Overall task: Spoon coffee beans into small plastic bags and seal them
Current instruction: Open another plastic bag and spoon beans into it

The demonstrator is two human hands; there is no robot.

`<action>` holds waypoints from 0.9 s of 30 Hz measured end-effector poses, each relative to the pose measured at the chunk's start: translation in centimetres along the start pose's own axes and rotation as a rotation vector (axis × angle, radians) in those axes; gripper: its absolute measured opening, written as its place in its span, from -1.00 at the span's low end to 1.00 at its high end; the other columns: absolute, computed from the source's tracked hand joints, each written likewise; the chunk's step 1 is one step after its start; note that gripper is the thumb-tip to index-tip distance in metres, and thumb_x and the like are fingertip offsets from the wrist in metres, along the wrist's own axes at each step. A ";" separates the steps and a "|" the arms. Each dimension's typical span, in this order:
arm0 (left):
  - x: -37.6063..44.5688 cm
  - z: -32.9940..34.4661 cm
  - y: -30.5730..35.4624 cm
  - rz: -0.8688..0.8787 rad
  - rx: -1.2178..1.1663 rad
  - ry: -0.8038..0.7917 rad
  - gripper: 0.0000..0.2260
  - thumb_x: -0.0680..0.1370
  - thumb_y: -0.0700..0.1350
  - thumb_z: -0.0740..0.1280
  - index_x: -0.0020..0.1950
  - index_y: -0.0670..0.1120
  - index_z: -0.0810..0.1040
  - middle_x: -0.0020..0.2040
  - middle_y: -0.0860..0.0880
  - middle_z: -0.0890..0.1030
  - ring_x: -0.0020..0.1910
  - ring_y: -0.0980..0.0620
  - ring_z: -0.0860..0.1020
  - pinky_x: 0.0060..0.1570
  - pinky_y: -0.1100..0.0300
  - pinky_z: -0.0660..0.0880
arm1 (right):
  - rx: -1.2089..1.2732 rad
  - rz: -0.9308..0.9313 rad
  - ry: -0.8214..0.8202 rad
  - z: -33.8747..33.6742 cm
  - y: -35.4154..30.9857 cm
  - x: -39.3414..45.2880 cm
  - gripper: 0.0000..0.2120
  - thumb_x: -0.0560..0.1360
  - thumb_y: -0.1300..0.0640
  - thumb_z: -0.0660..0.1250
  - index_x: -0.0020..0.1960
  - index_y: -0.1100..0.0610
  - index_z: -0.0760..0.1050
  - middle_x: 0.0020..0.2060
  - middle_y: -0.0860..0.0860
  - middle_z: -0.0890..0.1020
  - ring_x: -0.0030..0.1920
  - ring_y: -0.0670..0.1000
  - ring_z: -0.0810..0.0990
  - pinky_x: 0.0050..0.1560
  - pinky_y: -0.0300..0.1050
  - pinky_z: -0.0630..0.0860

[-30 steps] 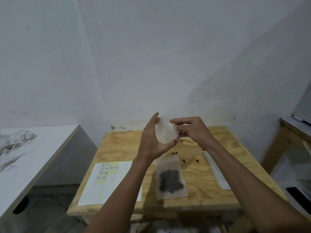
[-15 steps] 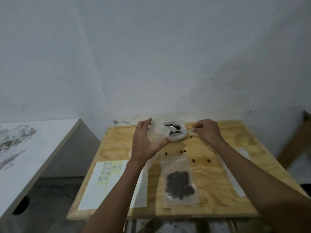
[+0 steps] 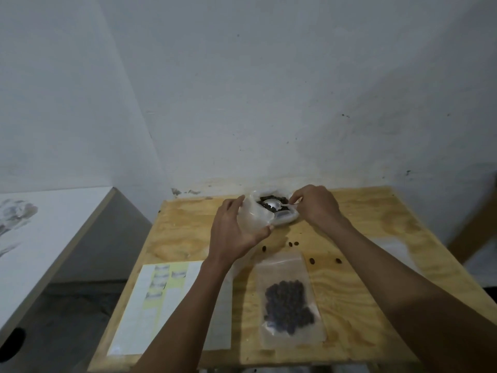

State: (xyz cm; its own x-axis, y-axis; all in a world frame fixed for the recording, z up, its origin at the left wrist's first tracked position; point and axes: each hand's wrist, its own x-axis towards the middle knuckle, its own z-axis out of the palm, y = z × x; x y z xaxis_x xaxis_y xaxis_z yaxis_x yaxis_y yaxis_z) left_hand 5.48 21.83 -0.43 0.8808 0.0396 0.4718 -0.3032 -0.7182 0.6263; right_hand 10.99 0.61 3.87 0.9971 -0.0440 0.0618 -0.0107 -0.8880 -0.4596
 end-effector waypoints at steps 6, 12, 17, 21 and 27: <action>0.5 1.3 0.7 -0.022 -0.012 -0.031 -0.11 0.25 0.38 0.48 0.43 -0.12 0.49 0.24 0.01 0.54 0.13 0.05 0.55 0.02 0.22 0.45 | -0.026 0.038 0.049 -0.7 0.3 -0.2 -0.72 0.53 0.25 0.37 0.09 -0.05 0.74 0.11 0.00 0.74 -0.02 0.08 0.71 -0.12 -0.10 0.63; 0.6 2.3 1.6 -0.018 -0.041 -0.040 -0.16 0.25 0.36 0.48 0.39 -0.10 0.51 0.18 0.04 0.53 0.04 0.21 0.43 -0.08 0.45 0.30 | 0.118 0.068 -0.031 0.1 0.2 -0.3 -0.80 0.53 0.18 0.38 -0.08 0.00 0.78 -0.10 -0.04 0.77 -0.09 0.03 0.72 -0.07 0.04 0.70; 0.5 2.6 1.6 -0.015 -0.042 -0.041 -0.14 0.26 0.38 0.47 0.40 -0.11 0.49 0.20 0.05 0.52 0.07 0.20 0.43 0.02 0.29 0.37 | 0.204 0.116 -0.109 0.5 0.1 0.4 -0.84 0.41 0.13 0.39 -0.14 0.07 0.76 -0.16 0.03 0.77 -0.08 0.11 0.75 -0.01 0.19 0.69; 0.3 2.6 1.3 -0.014 -0.027 -0.054 -0.09 0.26 0.42 0.45 0.42 -0.14 0.48 0.23 0.02 0.52 0.10 0.18 0.46 0.03 0.29 0.38 | 0.301 0.131 -0.193 0.6 0.4 0.5 -0.83 0.33 0.14 0.39 -0.18 0.09 0.76 -0.15 0.07 0.76 -0.01 0.14 0.73 0.08 0.20 0.67; 0.2 2.7 1.4 -0.008 -0.019 -0.075 -0.06 0.26 0.45 0.41 0.45 -0.14 0.45 0.25 0.02 0.50 0.09 0.23 0.41 0.03 0.33 0.35 | 0.261 0.119 -0.087 1.2 -0.1 -0.7 -0.88 0.37 0.09 0.41 -0.24 -0.06 0.73 -0.20 -0.11 0.74 -0.16 0.02 0.70 -0.10 0.08 0.70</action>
State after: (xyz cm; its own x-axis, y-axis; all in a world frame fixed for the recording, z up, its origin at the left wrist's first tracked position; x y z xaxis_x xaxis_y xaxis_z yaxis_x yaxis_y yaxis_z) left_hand 6.22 18.98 -1.14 0.9077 -0.0071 0.4196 -0.3022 -0.7047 0.6419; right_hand 10.42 1.25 2.82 0.9928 -0.0915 -0.0773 -0.1197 -0.7308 -0.6721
